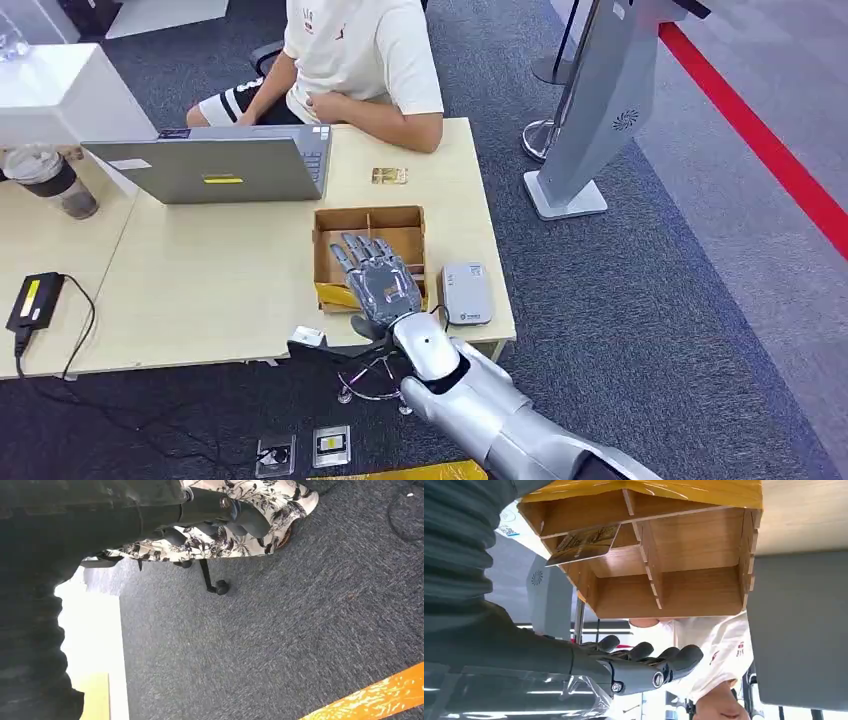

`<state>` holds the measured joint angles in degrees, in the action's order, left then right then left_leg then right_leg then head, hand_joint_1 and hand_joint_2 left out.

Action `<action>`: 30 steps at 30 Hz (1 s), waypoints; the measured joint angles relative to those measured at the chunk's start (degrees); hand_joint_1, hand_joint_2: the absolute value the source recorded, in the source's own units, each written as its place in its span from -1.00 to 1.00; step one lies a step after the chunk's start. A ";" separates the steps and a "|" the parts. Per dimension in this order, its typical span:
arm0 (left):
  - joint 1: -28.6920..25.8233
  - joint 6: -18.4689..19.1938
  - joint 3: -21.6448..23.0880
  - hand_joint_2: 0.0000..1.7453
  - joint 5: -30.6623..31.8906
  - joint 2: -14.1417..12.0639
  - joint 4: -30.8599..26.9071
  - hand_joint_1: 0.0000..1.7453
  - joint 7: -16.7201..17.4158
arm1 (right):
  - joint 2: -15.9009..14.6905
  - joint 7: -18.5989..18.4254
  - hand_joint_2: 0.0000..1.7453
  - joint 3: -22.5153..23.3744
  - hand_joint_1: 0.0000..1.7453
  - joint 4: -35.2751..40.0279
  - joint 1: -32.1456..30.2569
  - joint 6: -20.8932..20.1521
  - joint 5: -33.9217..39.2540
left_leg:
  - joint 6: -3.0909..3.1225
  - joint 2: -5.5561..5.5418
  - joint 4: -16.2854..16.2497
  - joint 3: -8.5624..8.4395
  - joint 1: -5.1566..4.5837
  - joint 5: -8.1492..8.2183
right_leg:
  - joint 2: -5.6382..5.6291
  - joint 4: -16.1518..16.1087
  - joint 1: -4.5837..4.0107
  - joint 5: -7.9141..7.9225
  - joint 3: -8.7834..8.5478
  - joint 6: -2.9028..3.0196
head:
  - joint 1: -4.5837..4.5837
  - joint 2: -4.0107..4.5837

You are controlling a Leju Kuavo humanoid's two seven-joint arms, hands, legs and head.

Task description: Pass the card to the sensor for recognition and then transmit it.

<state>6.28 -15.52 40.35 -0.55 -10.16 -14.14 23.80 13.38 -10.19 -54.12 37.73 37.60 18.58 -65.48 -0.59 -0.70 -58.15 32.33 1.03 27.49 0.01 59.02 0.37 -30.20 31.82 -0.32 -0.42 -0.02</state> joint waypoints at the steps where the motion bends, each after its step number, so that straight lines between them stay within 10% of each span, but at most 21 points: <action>1: 0.00 0.00 0.00 1.00 0.02 0.00 0.00 -1.00 0.00 | 0.00 0.00 1.00 0.00 -1.00 0.00 0.00 -0.02 -0.02 | 0.00 0.00 0.00 0.00 0.00 0.00 | 0.00 0.00 0.00 0.00 0.00 0.00 | 0.00 0.00; 30: -0.03 -0.59 0.00 1.00 0.00 0.09 0.00 -1.00 0.33 | -0.68 -1.40 1.00 2.58 -1.00 0.09 -0.56 3.37 4.35 | 0.00 0.02 0.00 0.00 0.00 0.00 | -0.02 0.00 0.01 0.01 0.00 0.00 | -0.02 0.00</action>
<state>6.25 -16.11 40.35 -0.55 -10.08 -14.14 24.13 12.70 -11.58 -51.54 37.81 37.04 21.94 -61.13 -0.59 -0.68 -58.15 32.32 1.03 27.49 0.00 59.01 0.38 -30.19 31.82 -0.32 -0.44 -0.02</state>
